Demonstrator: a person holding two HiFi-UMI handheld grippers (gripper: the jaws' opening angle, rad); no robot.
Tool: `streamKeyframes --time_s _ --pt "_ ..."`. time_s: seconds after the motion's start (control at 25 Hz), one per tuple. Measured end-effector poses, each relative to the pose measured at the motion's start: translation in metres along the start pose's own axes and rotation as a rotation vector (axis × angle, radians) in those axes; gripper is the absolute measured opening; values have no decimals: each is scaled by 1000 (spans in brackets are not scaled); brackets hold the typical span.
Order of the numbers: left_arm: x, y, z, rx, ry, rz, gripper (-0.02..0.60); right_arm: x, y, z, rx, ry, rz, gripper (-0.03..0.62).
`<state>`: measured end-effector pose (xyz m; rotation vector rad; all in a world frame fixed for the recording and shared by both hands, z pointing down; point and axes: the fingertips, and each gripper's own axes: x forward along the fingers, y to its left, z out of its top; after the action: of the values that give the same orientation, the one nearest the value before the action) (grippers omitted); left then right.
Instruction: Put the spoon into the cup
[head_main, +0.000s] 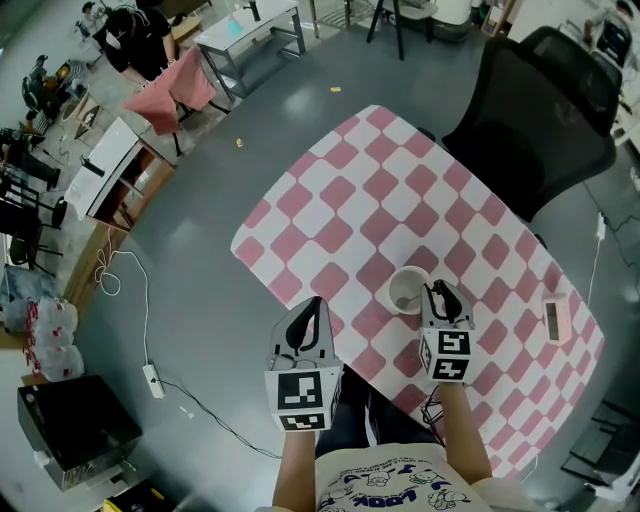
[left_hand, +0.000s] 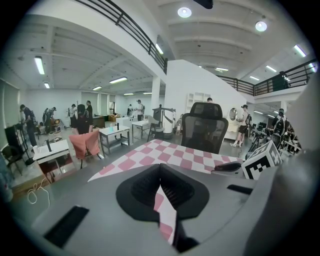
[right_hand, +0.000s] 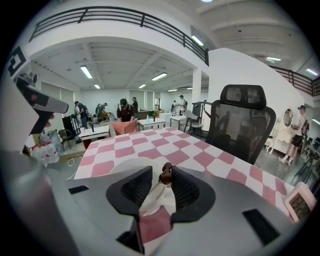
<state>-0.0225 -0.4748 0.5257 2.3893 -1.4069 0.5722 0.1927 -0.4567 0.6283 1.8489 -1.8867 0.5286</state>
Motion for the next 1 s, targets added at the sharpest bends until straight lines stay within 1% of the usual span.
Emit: streamKeyframes --time_s 0.16,0.36,0.64,0.76,0.88,1.0 --pt "-3 0 0 0 -1 2 14 -2 -3 0 21 -5 -13 173" --pt "-8 -2 5 4 -13 1 14 -10 -7 9 49 -41 -24 199" --pt "-20 -2 16 3 -48 10 14 -41 -12 46 77 -146 -41 199" --pt "-29 -4 27 4 -74 11 14 -62 -11 67 89 -204 -44 184" --pt "-38 -7 41 13 -109 10 14 -83 -12 89 89 -271 -53 134" --pt "-47 -10 57 23 -150 9 14 -104 -12 109 90 -332 -62 99"
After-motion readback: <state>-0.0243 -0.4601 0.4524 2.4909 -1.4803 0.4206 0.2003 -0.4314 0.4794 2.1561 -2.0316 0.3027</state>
